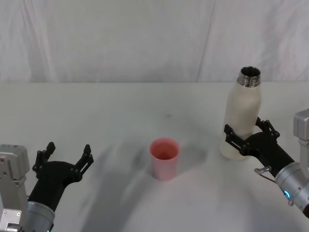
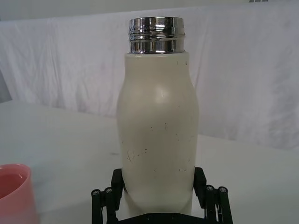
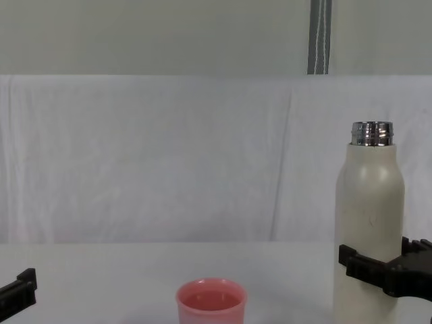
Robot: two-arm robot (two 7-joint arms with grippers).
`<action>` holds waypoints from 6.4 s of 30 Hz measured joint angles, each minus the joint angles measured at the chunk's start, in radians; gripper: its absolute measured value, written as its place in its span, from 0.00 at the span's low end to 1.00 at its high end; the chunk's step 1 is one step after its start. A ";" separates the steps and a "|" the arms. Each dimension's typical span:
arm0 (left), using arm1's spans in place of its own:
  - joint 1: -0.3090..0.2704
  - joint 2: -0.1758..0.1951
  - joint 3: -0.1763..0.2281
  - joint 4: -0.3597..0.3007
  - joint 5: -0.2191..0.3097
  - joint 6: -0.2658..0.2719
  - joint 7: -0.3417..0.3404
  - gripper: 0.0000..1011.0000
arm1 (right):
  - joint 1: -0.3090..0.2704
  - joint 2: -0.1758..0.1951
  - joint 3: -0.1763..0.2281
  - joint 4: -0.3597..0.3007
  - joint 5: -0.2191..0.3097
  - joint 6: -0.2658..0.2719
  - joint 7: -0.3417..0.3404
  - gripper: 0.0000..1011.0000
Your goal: Grasp the thermos with one hand and pour water into the cup lid.
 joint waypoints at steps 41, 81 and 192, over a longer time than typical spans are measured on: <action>0.000 0.000 0.000 0.000 0.000 0.000 0.000 0.99 | 0.009 -0.028 0.005 0.047 -0.004 -0.020 0.009 0.93; 0.000 0.000 0.000 0.000 0.000 0.000 0.000 0.99 | 0.008 -0.030 0.007 0.050 0.004 -0.011 0.010 0.93; 0.000 0.000 0.000 0.000 0.000 0.000 0.000 0.99 | -0.080 0.017 0.016 -0.028 0.047 -0.002 0.026 0.99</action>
